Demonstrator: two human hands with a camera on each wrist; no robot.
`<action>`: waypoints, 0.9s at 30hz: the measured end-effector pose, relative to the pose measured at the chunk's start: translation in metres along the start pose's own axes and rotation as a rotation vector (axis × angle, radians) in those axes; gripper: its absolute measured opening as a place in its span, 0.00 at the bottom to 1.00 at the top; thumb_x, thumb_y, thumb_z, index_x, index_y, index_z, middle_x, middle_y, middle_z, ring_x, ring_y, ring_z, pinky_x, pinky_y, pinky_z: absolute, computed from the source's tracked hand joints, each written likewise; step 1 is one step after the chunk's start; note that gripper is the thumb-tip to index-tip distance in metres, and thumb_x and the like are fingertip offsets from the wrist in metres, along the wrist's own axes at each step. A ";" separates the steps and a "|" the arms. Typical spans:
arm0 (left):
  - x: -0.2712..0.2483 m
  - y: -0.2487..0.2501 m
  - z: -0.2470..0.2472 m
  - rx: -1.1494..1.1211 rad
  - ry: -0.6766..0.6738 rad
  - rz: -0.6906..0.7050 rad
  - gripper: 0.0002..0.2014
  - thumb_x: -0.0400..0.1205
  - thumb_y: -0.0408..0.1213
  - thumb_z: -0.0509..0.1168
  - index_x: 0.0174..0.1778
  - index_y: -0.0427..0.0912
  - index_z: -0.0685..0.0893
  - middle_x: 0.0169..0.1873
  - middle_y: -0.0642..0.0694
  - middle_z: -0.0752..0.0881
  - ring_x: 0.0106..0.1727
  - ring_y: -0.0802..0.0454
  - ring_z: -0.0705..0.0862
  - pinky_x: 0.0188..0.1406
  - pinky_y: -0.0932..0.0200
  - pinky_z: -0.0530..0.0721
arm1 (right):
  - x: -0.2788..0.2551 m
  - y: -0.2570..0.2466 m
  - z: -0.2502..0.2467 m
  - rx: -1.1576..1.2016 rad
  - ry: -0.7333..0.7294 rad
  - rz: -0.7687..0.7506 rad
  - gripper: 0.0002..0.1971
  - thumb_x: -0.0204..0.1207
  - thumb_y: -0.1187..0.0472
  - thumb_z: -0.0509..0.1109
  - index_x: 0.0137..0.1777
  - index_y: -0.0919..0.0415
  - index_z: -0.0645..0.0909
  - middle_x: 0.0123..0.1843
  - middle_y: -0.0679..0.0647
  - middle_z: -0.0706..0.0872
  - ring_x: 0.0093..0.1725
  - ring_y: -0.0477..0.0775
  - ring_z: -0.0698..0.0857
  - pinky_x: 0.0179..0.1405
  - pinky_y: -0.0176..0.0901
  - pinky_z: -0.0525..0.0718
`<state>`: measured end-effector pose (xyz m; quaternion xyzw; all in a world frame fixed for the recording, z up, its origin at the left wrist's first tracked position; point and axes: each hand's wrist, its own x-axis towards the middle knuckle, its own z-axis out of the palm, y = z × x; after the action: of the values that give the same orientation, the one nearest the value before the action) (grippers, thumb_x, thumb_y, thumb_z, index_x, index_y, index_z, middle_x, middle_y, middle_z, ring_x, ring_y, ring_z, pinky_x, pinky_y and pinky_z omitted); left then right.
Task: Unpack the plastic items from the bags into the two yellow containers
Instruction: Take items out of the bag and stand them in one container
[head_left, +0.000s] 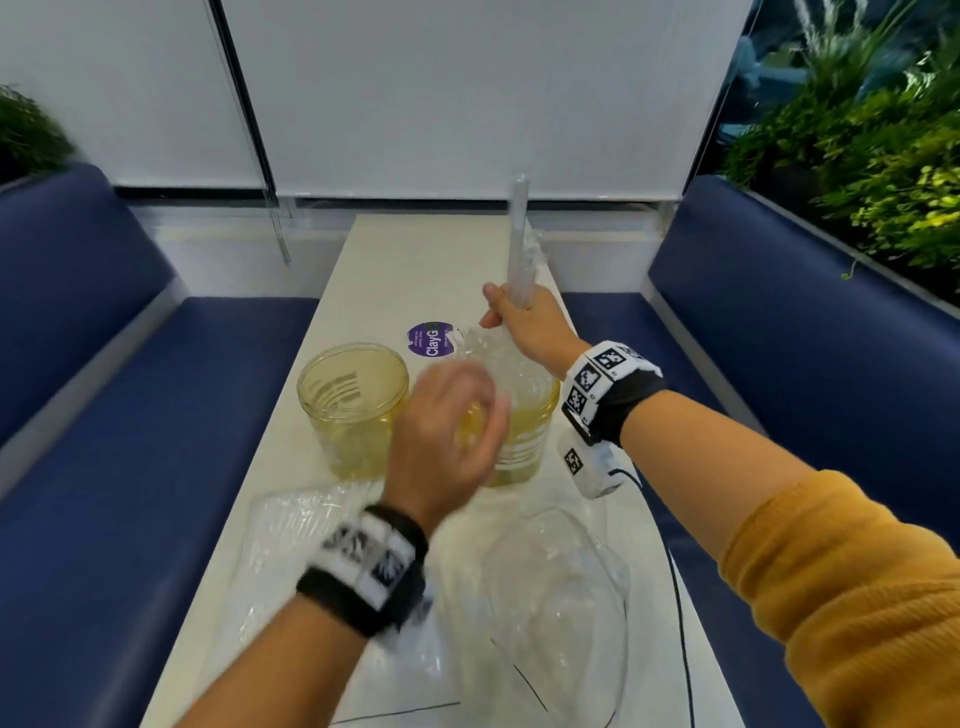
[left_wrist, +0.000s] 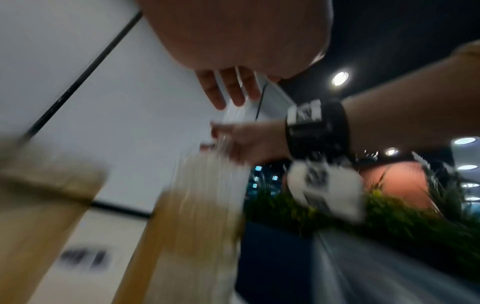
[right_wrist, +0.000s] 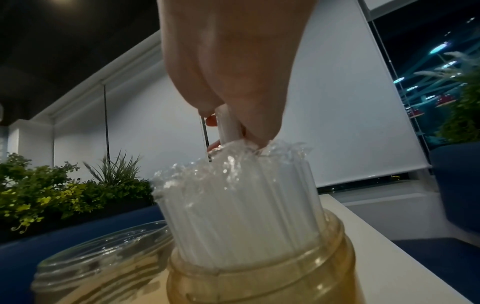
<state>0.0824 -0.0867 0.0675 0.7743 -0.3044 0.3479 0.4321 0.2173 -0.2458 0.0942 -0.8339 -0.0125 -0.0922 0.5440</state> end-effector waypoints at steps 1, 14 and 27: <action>0.035 0.000 0.000 0.072 0.072 0.054 0.05 0.82 0.32 0.70 0.47 0.32 0.84 0.50 0.38 0.86 0.53 0.41 0.83 0.56 0.45 0.82 | -0.001 0.000 0.001 -0.015 0.015 -0.006 0.24 0.84 0.43 0.66 0.47 0.66 0.88 0.41 0.57 0.91 0.42 0.55 0.89 0.46 0.48 0.85; 0.195 -0.038 0.051 0.472 -0.768 -0.081 0.27 0.93 0.50 0.43 0.42 0.36 0.80 0.41 0.39 0.85 0.43 0.42 0.81 0.51 0.47 0.79 | -0.004 0.003 0.008 -0.661 0.081 -0.023 0.38 0.74 0.24 0.49 0.44 0.59 0.82 0.41 0.58 0.87 0.43 0.62 0.85 0.49 0.61 0.86; 0.129 -0.086 0.100 0.345 -0.951 -0.346 0.35 0.82 0.57 0.38 0.77 0.47 0.76 0.72 0.36 0.82 0.70 0.34 0.80 0.74 0.38 0.74 | -0.016 0.046 0.005 -0.616 0.052 -0.016 0.37 0.62 0.31 0.70 0.69 0.49 0.77 0.59 0.51 0.85 0.57 0.55 0.83 0.59 0.57 0.85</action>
<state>0.2501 -0.1593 0.0927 0.9452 -0.2730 -0.0727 0.1638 0.2075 -0.2592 0.0476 -0.9569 0.0232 -0.1171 0.2648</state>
